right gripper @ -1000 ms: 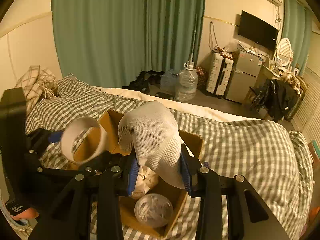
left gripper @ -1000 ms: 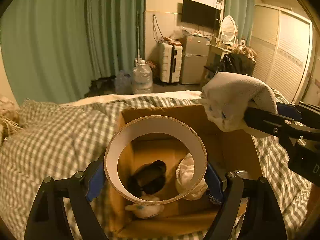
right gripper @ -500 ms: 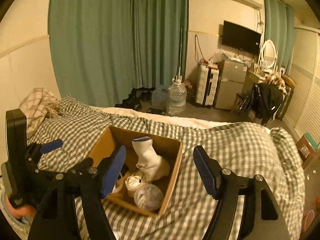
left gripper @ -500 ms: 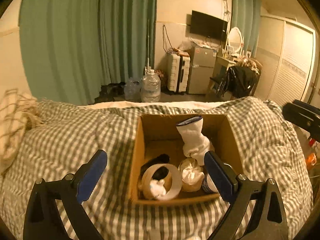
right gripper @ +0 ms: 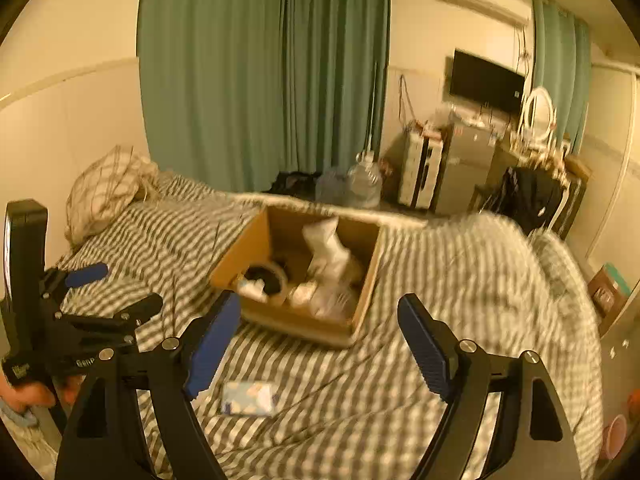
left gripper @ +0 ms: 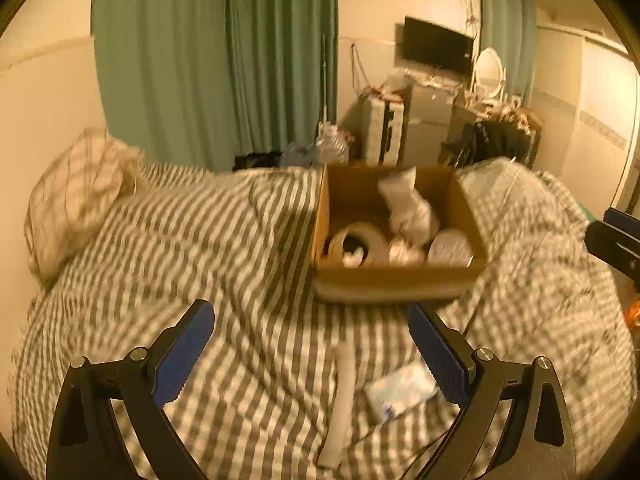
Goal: Organize objects
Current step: 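Grasp the white plastic strip with the left gripper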
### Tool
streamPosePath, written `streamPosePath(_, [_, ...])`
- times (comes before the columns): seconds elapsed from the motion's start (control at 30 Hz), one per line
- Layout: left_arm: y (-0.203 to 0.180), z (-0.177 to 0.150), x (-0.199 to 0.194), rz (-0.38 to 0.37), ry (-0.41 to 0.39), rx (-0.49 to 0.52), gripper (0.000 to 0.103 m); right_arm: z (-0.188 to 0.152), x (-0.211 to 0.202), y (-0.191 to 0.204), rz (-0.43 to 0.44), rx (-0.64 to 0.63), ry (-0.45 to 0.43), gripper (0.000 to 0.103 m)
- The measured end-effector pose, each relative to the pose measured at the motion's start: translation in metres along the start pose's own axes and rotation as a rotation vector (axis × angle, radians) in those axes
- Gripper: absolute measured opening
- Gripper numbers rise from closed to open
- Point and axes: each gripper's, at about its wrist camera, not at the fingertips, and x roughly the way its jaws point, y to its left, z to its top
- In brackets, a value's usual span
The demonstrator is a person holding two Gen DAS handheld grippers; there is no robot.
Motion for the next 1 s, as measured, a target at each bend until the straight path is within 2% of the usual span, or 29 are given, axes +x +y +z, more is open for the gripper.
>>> streamPosePath(0.17, [-0.008,-0.051,0.040,0.039,0.086,0.025,0.100,-0.043,0.046,0.012,-0.019,-0.001,0.075,0.081])
streamPosePath(0.3, [-0.013,-0.085,0.066,0.068,0.147,0.063,0.100,-0.076,0.088,0.015,-0.021,-0.017,0.187,0.081])
streamPosePath(0.4, [-0.016,-0.100,0.079,0.070,0.188,0.069,0.099,-0.084,0.102,0.012,-0.006,-0.011,0.232,0.081])
streamPosePath(0.47, [-0.020,-0.105,0.084,0.038,0.208,0.075,0.095,-0.084,0.103,0.011,0.004,-0.008,0.231,0.081])
streamPosePath(0.53, [-0.025,-0.110,0.093,-0.034,0.258,0.068,0.064,-0.084,0.103,0.011,0.011,-0.005,0.229,0.081])
streamPosePath(0.6, [-0.031,-0.115,0.103,-0.064,0.311,0.083,0.060,-0.085,0.102,0.011,0.014,0.001,0.233,0.081])
streamPosePath(0.7, [-0.031,-0.121,0.119,-0.054,0.358,0.088,0.058,-0.087,0.102,0.010,0.014,0.008,0.235,0.081])
streamPosePath(0.77, [-0.030,-0.122,0.121,-0.058,0.360,0.087,0.037,-0.086,0.101,0.011,0.012,0.006,0.233,0.081])
streamPosePath(0.8, [-0.030,-0.121,0.118,-0.057,0.352,0.089,0.019,-0.086,0.101,0.011,0.011,0.006,0.234,0.081])
streamPosePath(0.83, [-0.030,-0.120,0.113,-0.066,0.343,0.090,0.013,-0.087,0.101,0.012,0.007,0.002,0.236,0.081])
streamPosePath(1.0, [-0.017,-0.112,0.081,-0.093,0.277,0.036,0.013,-0.088,0.101,0.020,0.012,-0.017,0.251,0.083])
